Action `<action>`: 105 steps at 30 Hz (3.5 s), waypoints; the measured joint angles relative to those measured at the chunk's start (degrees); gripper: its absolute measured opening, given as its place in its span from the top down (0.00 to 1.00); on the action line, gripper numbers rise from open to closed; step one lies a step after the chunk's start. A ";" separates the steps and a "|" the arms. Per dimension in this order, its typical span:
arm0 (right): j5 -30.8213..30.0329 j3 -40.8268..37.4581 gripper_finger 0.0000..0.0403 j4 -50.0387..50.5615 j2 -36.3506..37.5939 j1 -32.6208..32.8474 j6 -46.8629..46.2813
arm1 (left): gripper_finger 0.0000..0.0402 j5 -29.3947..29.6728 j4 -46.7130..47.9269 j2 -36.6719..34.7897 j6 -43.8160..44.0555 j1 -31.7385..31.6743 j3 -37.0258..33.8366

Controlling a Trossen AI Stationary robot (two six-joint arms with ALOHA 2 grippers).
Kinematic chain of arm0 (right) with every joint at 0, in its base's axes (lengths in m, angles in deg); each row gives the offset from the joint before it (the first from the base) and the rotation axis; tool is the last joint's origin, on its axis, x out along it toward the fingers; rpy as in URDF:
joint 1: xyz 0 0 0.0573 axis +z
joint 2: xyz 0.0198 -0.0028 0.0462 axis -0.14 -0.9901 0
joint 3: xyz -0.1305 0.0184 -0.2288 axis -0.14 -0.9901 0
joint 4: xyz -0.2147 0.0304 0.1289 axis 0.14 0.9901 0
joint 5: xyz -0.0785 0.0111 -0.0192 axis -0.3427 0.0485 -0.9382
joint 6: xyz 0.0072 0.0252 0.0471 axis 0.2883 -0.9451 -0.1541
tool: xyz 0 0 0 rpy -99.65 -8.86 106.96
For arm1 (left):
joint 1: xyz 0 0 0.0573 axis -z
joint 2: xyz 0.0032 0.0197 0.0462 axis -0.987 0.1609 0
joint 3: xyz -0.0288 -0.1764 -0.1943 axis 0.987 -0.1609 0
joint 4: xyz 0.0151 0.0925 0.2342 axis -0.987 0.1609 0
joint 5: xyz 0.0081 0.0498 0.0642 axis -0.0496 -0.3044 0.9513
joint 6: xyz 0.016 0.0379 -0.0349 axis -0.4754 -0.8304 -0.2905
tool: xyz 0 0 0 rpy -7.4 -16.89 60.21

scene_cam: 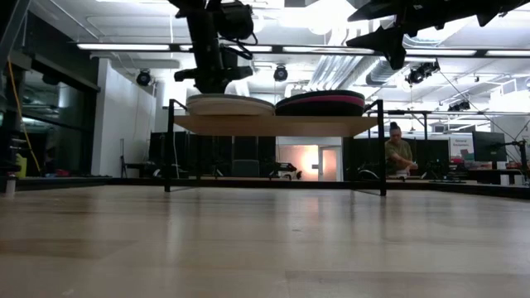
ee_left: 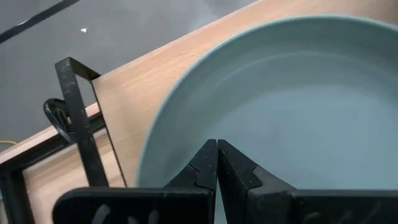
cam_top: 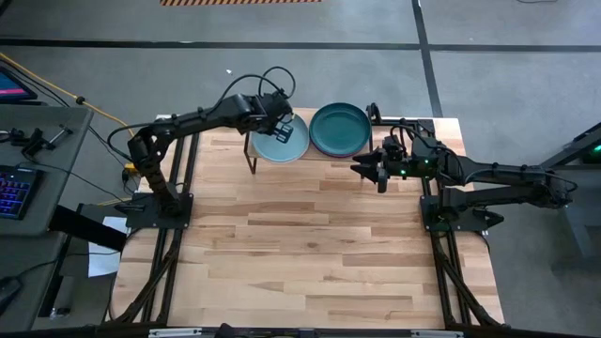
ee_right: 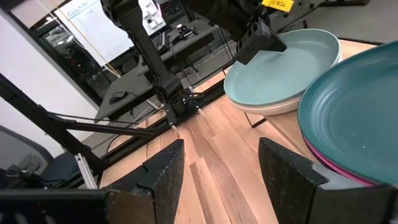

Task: Place and stack plates onto a shelf
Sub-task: Stack the blue plate on top of the peach plate on the shelf, then return to Home Position

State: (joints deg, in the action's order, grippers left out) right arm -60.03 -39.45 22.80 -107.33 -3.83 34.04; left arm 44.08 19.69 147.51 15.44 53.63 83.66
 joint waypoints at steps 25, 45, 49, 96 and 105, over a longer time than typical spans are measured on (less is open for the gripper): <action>0.02 0.00 0.53 -0.02 0.00 0.00 0.00 | 1.00 -1.55 -3.43 -2.30 1.26 2.79 -0.04; -2.84 0.00 0.53 -6.58 0.02 -0.24 3.03 | 1.00 7.66 -3.68 -25.23 -5.74 15.87 0.00; -2.82 0.00 0.53 -6.56 0.02 -0.24 3.02 | 1.00 9.11 -4.40 -27.23 -6.24 19.09 0.04; -2.99 0.00 0.53 -6.54 0.00 -0.26 3.02 | 1.00 -29.43 -64.17 -57.08 -22.50 15.24 -40.20; -2.46 0.00 0.53 -9.19 0.00 -0.26 2.44 | 1.00 -32.97 -64.02 -60.39 -20.97 12.92 -42.49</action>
State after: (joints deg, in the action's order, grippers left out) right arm -62.49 -39.45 13.61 -107.33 -4.09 36.48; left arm 11.10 -44.33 87.12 -5.53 66.55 41.17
